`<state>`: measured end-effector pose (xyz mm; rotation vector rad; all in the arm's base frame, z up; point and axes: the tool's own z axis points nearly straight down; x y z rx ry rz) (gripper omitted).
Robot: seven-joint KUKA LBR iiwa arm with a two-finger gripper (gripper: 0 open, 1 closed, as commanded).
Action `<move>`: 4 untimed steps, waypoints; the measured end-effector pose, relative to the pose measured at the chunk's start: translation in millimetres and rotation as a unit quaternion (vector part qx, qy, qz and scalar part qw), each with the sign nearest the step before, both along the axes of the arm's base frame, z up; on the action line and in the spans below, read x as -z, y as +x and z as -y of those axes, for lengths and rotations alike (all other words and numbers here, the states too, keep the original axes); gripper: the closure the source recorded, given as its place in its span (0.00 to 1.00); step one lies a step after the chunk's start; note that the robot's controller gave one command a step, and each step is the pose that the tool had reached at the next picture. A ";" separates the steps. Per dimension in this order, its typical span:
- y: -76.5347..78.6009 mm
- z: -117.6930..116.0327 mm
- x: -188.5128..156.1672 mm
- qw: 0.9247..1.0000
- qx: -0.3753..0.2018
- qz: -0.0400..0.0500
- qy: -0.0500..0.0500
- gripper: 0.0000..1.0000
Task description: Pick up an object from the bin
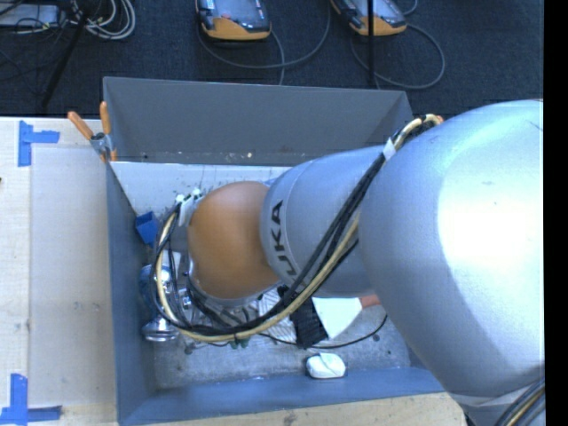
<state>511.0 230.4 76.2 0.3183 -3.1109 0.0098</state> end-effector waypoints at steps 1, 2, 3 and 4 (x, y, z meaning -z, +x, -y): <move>0.5 0.1 -0.1 1.000 0.001 0.001 0.001 1.00; 8.1 4.2 0.0 1.000 0.022 0.002 0.005 1.00; 7.2 14.7 -36.2 0.999 0.042 0.003 0.002 1.00; 13.7 12.7 -54.9 0.999 0.046 0.011 0.006 1.00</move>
Offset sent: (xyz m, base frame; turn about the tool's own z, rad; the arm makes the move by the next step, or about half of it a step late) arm 0.0232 -0.0234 -0.0062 0.1233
